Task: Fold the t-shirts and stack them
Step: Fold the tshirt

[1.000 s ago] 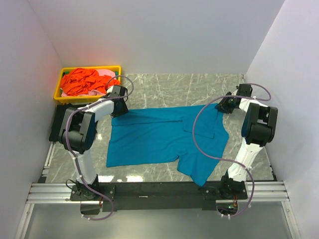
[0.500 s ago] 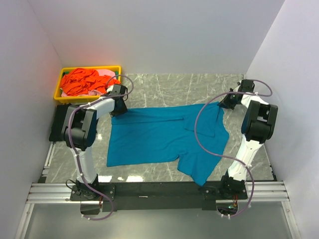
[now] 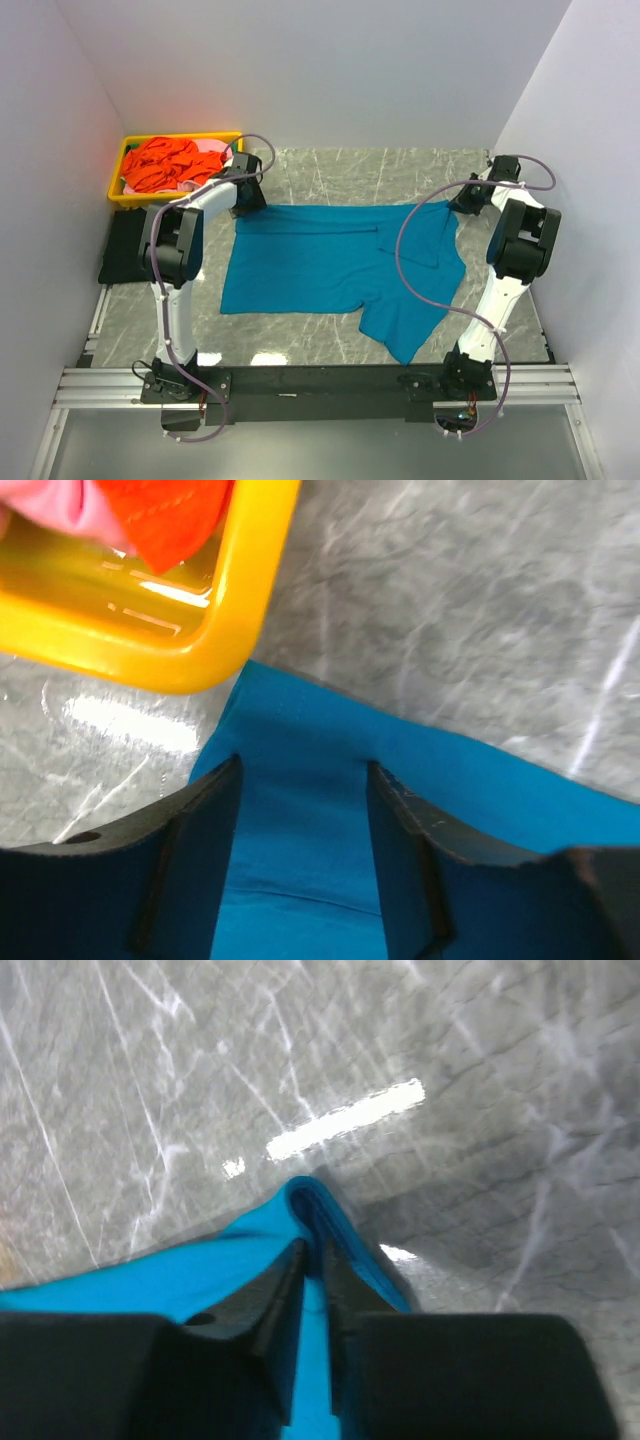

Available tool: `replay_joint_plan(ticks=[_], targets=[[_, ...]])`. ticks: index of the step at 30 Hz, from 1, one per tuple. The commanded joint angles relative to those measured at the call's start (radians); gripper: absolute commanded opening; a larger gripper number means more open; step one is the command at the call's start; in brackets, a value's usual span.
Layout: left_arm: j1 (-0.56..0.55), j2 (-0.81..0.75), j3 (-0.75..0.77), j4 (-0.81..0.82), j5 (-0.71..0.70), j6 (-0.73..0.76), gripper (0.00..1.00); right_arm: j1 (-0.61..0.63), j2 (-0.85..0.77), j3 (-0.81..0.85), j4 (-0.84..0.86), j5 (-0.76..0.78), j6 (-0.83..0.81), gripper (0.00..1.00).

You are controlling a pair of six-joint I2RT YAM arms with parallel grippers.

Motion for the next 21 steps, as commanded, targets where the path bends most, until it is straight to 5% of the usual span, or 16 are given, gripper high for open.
replay_joint_plan(ticks=[1,6,12,21], targets=[[0.008,-0.007,0.060,-0.012,0.024,0.015,0.60,-0.017,-0.027,0.030,0.022,0.041,-0.018,0.22],[0.008,-0.138,0.026,-0.002,0.033,0.004,0.68,-0.015,-0.167,-0.039,0.026,0.064,-0.007,0.36],[-0.001,-0.378,-0.136,-0.021,0.024,-0.052,0.93,0.000,-0.437,-0.255,0.068,0.092,0.056,0.41],[-0.050,-0.778,-0.532,-0.151,-0.048,-0.115,0.93,0.057,-0.864,-0.653,0.045,0.156,0.076,0.47]])
